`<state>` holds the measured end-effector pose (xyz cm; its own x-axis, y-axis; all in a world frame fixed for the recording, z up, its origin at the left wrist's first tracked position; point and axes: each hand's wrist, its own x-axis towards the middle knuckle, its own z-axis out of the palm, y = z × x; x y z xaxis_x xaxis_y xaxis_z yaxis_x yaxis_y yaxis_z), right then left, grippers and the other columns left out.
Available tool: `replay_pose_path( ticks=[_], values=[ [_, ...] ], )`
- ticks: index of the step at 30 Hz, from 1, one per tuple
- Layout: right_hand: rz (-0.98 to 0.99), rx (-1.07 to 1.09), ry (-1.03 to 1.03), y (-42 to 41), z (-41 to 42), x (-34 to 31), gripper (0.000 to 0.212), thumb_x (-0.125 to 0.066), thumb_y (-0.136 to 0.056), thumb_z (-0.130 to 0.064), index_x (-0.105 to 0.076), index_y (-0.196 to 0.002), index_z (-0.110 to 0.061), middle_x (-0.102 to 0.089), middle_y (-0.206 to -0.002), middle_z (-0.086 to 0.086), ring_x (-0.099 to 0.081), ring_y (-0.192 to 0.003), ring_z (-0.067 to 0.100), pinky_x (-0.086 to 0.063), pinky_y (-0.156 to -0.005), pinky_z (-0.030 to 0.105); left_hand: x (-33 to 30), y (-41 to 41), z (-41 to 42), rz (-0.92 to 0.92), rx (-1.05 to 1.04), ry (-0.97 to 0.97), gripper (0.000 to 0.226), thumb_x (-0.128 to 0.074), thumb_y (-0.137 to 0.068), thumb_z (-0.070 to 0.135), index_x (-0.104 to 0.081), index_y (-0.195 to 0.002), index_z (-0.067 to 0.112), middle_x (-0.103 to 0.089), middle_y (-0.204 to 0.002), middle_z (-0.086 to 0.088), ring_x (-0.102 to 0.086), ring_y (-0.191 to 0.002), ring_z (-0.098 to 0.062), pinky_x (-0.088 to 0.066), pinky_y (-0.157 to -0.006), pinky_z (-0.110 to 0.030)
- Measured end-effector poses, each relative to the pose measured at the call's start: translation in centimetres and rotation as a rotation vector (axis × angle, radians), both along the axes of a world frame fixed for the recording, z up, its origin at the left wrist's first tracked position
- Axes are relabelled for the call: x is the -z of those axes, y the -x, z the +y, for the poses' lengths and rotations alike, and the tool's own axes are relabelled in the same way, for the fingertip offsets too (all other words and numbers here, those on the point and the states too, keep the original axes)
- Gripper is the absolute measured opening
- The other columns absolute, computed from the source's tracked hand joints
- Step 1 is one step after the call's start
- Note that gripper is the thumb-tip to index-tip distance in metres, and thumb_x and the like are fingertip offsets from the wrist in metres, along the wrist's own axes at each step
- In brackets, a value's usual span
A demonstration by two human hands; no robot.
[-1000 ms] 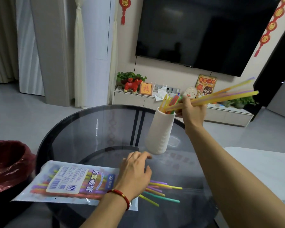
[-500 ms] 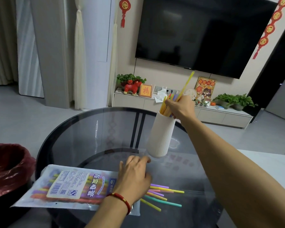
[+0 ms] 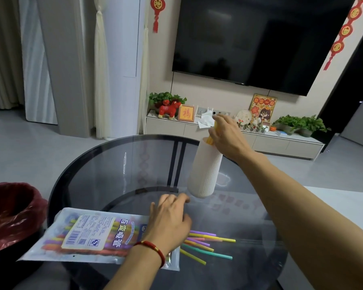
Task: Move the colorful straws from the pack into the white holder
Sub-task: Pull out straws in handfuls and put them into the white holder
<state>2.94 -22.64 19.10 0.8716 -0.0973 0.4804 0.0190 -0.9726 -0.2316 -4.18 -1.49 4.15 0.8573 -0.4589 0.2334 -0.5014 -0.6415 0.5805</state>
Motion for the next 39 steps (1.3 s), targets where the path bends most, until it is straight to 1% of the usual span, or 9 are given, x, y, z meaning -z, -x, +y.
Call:
replay_pose_path(
  ticks=[5,9,12,16,20,23,29,32,39],
  values=[
    [-0.218,-0.049,-0.136,1.2,0.2,-0.9,0.042,-0.048,-0.109,-0.016,-0.05,-0.149,-0.006,-0.049,-0.159,0.013,-0.052,-0.139,0.03,-0.039,-0.112,0.036,-0.2,-0.2,0.6,-0.008,0.014,-0.036,0.038,-0.052,-0.094,0.028,-0.048,-0.132,0.03,-0.054,-0.129,0.006,-0.041,-0.128,-0.015,-0.036,-0.111,-0.044],
    [-0.451,-0.032,-0.176,4.4,0.1,0.9,0.025,-0.053,-0.1,-0.008,-0.067,-0.121,-0.004,-0.069,-0.126,0.014,-0.06,-0.111,0.021,-0.051,-0.102,0.042,-0.4,-0.1,1.8,-0.025,0.075,-0.144,0.048,-0.053,-0.091,0.043,-0.047,-0.137,0.03,-0.051,-0.135,0.005,-0.036,-0.132,-0.015,-0.032,-0.113,-0.044],
    [-0.237,-0.093,-0.221,7.7,0.5,5.0,0.019,-0.058,-0.099,-0.012,-0.075,-0.107,-0.009,-0.077,-0.106,0.007,-0.067,-0.093,0.017,-0.059,-0.087,0.041,0.0,0.5,2.8,-0.122,0.146,-0.279,0.065,-0.051,-0.083,0.06,-0.046,-0.141,0.029,-0.049,-0.136,0.007,-0.032,-0.135,-0.015,-0.028,-0.114,-0.043],
    [0.199,-0.245,-0.196,11.8,1.3,12.2,0.016,-0.064,-0.098,-0.018,-0.078,-0.105,-0.014,-0.079,-0.1,-0.001,-0.068,-0.085,0.011,-0.057,-0.085,0.041,1.2,1.3,4.4,-0.076,0.203,-0.449,0.101,-0.04,-0.064,0.085,-0.028,-0.151,0.034,-0.033,-0.149,0.009,-0.017,-0.144,-0.014,-0.012,-0.12,-0.057],
    [0.499,-0.342,-0.106,14.4,2.3,16.4,0.062,-0.053,-0.093,-0.068,-0.062,-0.135,-0.023,-0.064,-0.128,-0.002,-0.058,-0.113,0.015,-0.047,-0.101,0.037,2.7,1.2,5.6,-0.055,0.223,-0.523,0.111,-0.043,-0.06,0.091,-0.011,-0.152,0.04,-0.023,-0.155,0.011,-0.011,-0.147,-0.013,-0.003,-0.119,-0.063],
    [0.488,-0.312,0.103,14.5,3.2,17.9,0.078,-0.043,-0.087,-0.083,-0.051,-0.142,-0.028,-0.053,-0.13,-0.004,-0.05,-0.116,0.018,-0.043,-0.101,0.04,3.1,1.0,5.6,-0.054,0.212,-0.52,0.109,-0.043,-0.061,0.091,-0.01,-0.152,0.042,-0.023,-0.155,0.012,-0.013,-0.147,-0.013,-0.002,-0.119,-0.063],
    [0.453,-0.339,0.064,13.7,4.5,18.0,0.045,-0.058,-0.1,-0.056,-0.059,-0.117,-0.014,-0.06,-0.115,0.007,-0.056,-0.105,0.027,-0.048,-0.089,0.042,2.9,1.2,4.6,-0.052,0.124,-0.497,0.081,-0.023,-0.075,0.085,-0.023,-0.148,0.05,-0.028,-0.153,0.011,-0.018,-0.143,-0.013,-0.008,-0.117,-0.063],
    [0.485,-0.345,0.075,13.8,4.7,18.0,0.039,-0.058,-0.102,-0.05,-0.056,-0.111,-0.012,-0.063,-0.112,0.007,-0.057,-0.097,0.024,-0.049,-0.081,0.039,2.9,1.2,4.4,-0.055,0.132,-0.515,0.062,-0.036,-0.087,0.066,-0.025,-0.146,0.052,-0.03,-0.152,0.009,-0.02,-0.142,-0.016,-0.009,-0.116,-0.065],
    [0.505,-0.313,0.212,13.9,4.2,17.6,0.039,-0.046,-0.107,-0.051,-0.05,-0.114,-0.012,-0.062,-0.108,0.008,-0.048,-0.08,0.02,-0.044,-0.07,0.038,2.8,1.1,3.9,-0.05,0.131,-0.516,0.063,-0.048,-0.08,0.05,-0.035,-0.142,0.05,-0.029,-0.151,0.008,-0.019,-0.14,-0.019,-0.005,-0.115,-0.069]
  ],
)
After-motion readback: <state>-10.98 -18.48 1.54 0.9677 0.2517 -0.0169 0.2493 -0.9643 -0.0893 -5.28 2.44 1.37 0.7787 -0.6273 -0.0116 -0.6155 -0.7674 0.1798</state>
